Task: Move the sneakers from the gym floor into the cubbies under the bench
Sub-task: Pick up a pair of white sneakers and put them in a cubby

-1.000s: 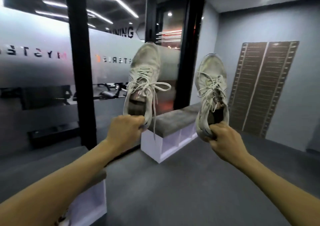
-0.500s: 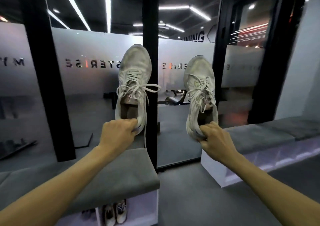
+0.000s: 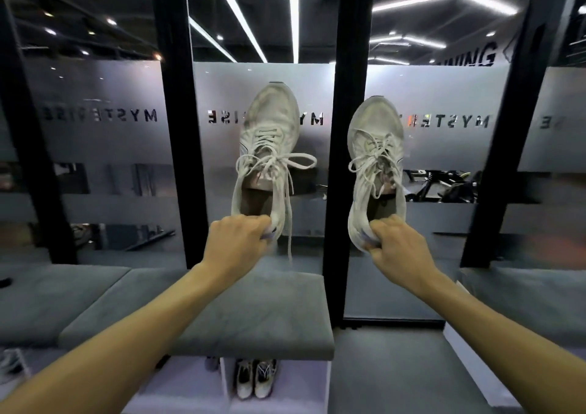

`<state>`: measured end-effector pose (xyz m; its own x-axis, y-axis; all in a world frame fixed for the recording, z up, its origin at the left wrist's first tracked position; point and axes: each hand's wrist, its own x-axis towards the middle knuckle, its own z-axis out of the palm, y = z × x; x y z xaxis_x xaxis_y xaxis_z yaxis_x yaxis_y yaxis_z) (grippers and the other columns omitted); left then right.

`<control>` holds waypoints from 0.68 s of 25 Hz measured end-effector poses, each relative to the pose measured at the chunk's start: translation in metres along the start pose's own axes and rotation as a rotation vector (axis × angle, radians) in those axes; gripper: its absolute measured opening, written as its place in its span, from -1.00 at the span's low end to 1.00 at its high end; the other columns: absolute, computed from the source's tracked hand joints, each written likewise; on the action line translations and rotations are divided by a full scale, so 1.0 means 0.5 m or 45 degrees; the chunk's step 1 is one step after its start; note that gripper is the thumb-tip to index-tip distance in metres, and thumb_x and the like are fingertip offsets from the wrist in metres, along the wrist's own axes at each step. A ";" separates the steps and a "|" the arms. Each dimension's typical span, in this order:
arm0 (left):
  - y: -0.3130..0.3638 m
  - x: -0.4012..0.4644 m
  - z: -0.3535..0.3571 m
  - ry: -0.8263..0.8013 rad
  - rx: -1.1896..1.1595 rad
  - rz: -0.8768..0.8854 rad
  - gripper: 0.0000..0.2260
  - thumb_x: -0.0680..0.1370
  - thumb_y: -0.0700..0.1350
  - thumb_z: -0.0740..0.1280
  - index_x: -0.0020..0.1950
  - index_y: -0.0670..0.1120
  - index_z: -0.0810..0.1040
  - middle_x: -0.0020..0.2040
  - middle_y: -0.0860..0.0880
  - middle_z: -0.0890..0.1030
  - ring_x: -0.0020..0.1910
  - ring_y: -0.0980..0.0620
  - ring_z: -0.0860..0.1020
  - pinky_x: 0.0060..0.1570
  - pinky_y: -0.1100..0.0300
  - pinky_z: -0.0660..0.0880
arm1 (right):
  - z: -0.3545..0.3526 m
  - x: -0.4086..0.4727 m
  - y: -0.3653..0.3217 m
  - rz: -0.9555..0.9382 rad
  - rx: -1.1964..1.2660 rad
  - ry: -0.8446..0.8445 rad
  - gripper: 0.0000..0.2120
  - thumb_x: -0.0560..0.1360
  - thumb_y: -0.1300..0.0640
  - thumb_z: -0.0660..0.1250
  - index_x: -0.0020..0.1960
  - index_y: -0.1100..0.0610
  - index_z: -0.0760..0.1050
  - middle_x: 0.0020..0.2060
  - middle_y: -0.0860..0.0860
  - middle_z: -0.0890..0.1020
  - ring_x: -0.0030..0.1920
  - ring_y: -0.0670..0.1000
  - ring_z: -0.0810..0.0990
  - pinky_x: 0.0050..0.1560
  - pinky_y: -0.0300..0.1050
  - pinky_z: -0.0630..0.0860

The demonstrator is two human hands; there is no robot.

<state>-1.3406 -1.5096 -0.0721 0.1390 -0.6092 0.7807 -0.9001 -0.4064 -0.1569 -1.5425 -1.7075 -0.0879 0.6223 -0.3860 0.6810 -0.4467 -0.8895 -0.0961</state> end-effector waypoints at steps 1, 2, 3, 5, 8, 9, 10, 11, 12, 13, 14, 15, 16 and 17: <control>0.004 -0.004 -0.001 -0.008 0.000 -0.001 -0.65 0.29 -0.12 0.55 -0.41 -0.07 0.35 -0.53 -0.06 0.49 -0.58 -0.18 0.44 -0.55 0.18 0.28 | 0.002 -0.002 -0.002 0.012 -0.003 0.000 -0.70 0.40 0.23 0.34 -0.32 0.04 0.23 -0.26 0.03 0.48 -0.22 0.15 0.49 -0.36 -0.13 0.19; 0.005 -0.007 0.000 -0.007 -0.004 0.001 -0.65 0.30 -0.11 0.54 -0.40 -0.07 0.35 -0.53 -0.06 0.49 -0.57 -0.18 0.44 -0.55 0.17 0.30 | 0.004 -0.004 -0.003 0.025 -0.007 -0.005 -0.69 0.42 0.21 0.33 -0.32 0.02 0.20 -0.25 0.02 0.47 -0.22 0.14 0.49 -0.36 -0.13 0.18; 0.006 -0.011 0.001 -0.005 -0.004 0.005 -0.65 0.31 -0.11 0.54 -0.40 -0.07 0.35 -0.52 -0.05 0.49 -0.57 -0.18 0.44 -0.55 0.17 0.29 | 0.006 -0.008 -0.005 0.037 -0.017 -0.013 -0.68 0.43 0.19 0.32 -0.32 0.01 0.19 -0.23 0.03 0.47 -0.21 0.14 0.50 -0.35 -0.13 0.18; 0.006 -0.022 0.006 0.002 0.005 0.014 -0.64 0.30 -0.11 0.55 -0.41 -0.07 0.35 -0.54 -0.04 0.48 -0.59 -0.16 0.43 -0.54 0.21 0.23 | 0.015 -0.019 -0.007 0.044 -0.034 -0.018 -0.70 0.43 0.17 0.31 -0.31 0.01 0.19 -0.21 0.04 0.49 -0.19 0.15 0.52 -0.33 -0.13 0.21; 0.007 -0.043 0.031 0.005 0.038 0.019 -0.66 0.27 -0.12 0.57 -0.42 -0.09 0.38 -0.55 -0.05 0.48 -0.61 -0.16 0.42 -0.53 0.23 0.17 | 0.046 -0.035 -0.005 0.023 -0.034 -0.020 -0.70 0.44 0.13 0.33 -0.30 -0.01 0.21 -0.21 0.04 0.52 -0.20 0.13 0.52 -0.34 -0.15 0.22; 0.009 -0.051 0.045 -0.006 0.042 0.009 -0.67 0.27 -0.12 0.57 -0.42 -0.10 0.40 -0.55 -0.06 0.49 -0.61 -0.17 0.42 -0.53 0.23 0.16 | 0.062 -0.042 -0.001 0.017 -0.036 -0.031 -0.70 0.44 0.14 0.33 -0.30 0.00 0.21 -0.22 0.03 0.52 -0.20 0.13 0.52 -0.36 -0.16 0.20; 0.009 -0.056 0.061 -0.023 0.041 0.001 -0.68 0.27 -0.12 0.57 -0.42 -0.10 0.41 -0.55 -0.06 0.49 -0.60 -0.17 0.43 -0.53 0.23 0.17 | 0.077 -0.046 0.003 0.015 -0.029 -0.037 -0.70 0.44 0.15 0.34 -0.30 0.00 0.21 -0.23 0.03 0.52 -0.21 0.13 0.51 -0.40 -0.17 0.17; 0.008 -0.061 0.080 -0.038 0.037 -0.003 -0.69 0.28 -0.11 0.56 -0.41 -0.10 0.42 -0.54 -0.07 0.50 -0.60 -0.17 0.44 -0.53 0.22 0.19 | 0.095 -0.050 0.008 0.017 -0.018 -0.041 -0.69 0.44 0.15 0.34 -0.30 0.00 0.21 -0.23 0.03 0.51 -0.21 0.12 0.51 -0.43 -0.21 0.14; 0.006 -0.066 0.109 -0.041 0.035 -0.005 -0.69 0.28 -0.11 0.56 -0.41 -0.10 0.42 -0.54 -0.07 0.50 -0.59 -0.18 0.44 -0.53 0.21 0.20 | 0.122 -0.055 0.019 0.024 -0.014 -0.049 -0.69 0.44 0.16 0.35 -0.30 0.00 0.22 -0.24 0.02 0.51 -0.22 0.11 0.51 -0.44 -0.25 0.11; 0.003 -0.070 0.144 -0.040 0.038 -0.010 -0.68 0.27 -0.11 0.56 -0.41 -0.10 0.41 -0.54 -0.07 0.50 -0.59 -0.18 0.44 -0.53 0.20 0.20 | 0.154 -0.056 0.034 0.034 -0.012 -0.053 -0.69 0.43 0.16 0.35 -0.30 0.00 0.22 -0.23 0.02 0.51 -0.22 0.11 0.51 -0.43 -0.23 0.12; 0.000 -0.071 0.183 -0.042 0.045 -0.013 -0.68 0.27 -0.11 0.57 -0.42 -0.10 0.40 -0.54 -0.07 0.49 -0.59 -0.18 0.44 -0.53 0.22 0.18 | 0.189 -0.052 0.051 0.042 -0.013 -0.058 -0.70 0.43 0.16 0.35 -0.30 0.00 0.23 -0.23 0.02 0.51 -0.21 0.12 0.51 -0.40 -0.20 0.16; -0.002 -0.071 0.226 -0.045 0.051 -0.017 -0.67 0.26 -0.11 0.57 -0.42 -0.09 0.39 -0.55 -0.07 0.49 -0.60 -0.17 0.43 -0.52 0.22 0.16 | 0.228 -0.045 0.072 0.048 -0.015 -0.063 -0.70 0.43 0.17 0.34 -0.30 0.00 0.23 -0.22 0.03 0.52 -0.20 0.12 0.51 -0.37 -0.17 0.19; -0.003 -0.071 0.274 -0.039 0.053 -0.019 -0.66 0.27 -0.11 0.57 -0.42 -0.09 0.38 -0.55 -0.06 0.48 -0.60 -0.16 0.42 -0.51 0.22 0.15 | 0.271 -0.037 0.095 0.050 -0.014 -0.064 -0.70 0.42 0.18 0.34 -0.30 0.00 0.22 -0.22 0.03 0.52 -0.20 0.12 0.51 -0.36 -0.16 0.19; -0.004 -0.069 0.325 -0.040 0.053 -0.024 -0.66 0.27 -0.11 0.56 -0.42 -0.08 0.38 -0.55 -0.05 0.48 -0.61 -0.15 0.42 -0.50 0.22 0.14 | 0.318 -0.026 0.119 0.049 -0.008 -0.070 -0.70 0.41 0.19 0.34 -0.30 0.00 0.22 -0.22 0.03 0.53 -0.19 0.12 0.50 -0.37 -0.16 0.17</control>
<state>-1.2767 -1.5986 -0.1971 0.1692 -0.6221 0.7644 -0.8794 -0.4454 -0.1678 -1.4749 -1.7943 -0.2180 0.6391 -0.4327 0.6359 -0.4749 -0.8723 -0.1163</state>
